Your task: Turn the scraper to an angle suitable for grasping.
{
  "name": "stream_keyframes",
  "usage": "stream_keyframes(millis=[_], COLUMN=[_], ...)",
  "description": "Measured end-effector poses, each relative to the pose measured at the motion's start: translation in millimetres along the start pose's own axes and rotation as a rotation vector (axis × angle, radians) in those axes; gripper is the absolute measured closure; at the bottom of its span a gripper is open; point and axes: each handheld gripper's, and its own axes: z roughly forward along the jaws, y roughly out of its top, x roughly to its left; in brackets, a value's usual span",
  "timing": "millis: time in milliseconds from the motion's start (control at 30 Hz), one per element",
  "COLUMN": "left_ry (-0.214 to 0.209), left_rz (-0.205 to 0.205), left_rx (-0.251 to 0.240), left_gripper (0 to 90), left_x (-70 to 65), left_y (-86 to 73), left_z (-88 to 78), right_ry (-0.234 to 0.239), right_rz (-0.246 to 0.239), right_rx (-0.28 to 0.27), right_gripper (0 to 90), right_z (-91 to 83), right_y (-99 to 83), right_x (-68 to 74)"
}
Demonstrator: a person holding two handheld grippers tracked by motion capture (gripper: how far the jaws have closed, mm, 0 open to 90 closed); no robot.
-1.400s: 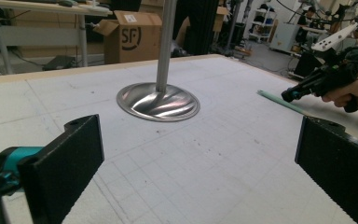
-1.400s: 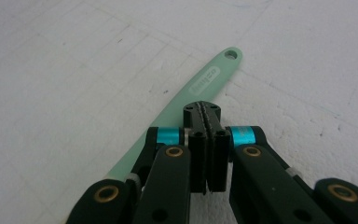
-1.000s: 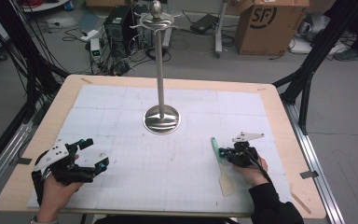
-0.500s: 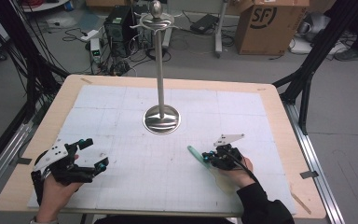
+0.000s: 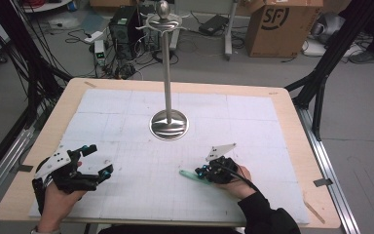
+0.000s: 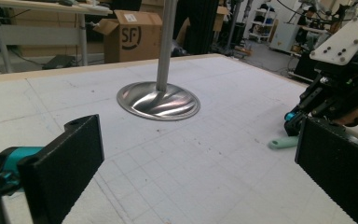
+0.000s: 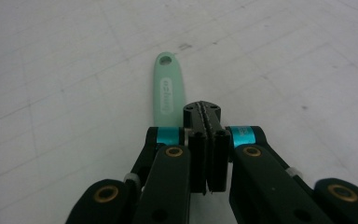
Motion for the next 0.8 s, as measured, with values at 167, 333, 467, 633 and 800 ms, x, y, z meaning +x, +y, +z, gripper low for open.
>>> stream_keyframes(millis=[167,333,467,633,800], left_ry=[-0.001,-0.002,-0.001,-0.003,-0.002], left_rz=[-0.001,-0.001,0.003,0.000,-0.001], left_rx=[-0.002,-0.002,0.003,0.007,0.007], left_gripper=[1.7,1.7,1.7,1.7,1.7], left_x=[-0.1,-0.1,0.1,-0.9,-1.4], left_y=[0.0,0.1,-0.1,-0.7,-0.8], left_z=[-0.1,-0.3,0.0,1.5,1.7], right_ry=[0.027,0.015,-0.002,-0.005,-0.017], right_rz=[-0.038,-0.041,-0.016,0.011,0.030], right_rx=[0.006,-0.012,-0.074,-0.113,-0.153], right_gripper=[89.7,89.6,79.9,58.6,28.1], right_z=[5.5,2.1,-10.0,-22.9,-38.2], right_y=[4.3,5.1,3.4,-3.3,-8.7], right_x=[9.0,9.0,3.8,-4.3,-8.7])
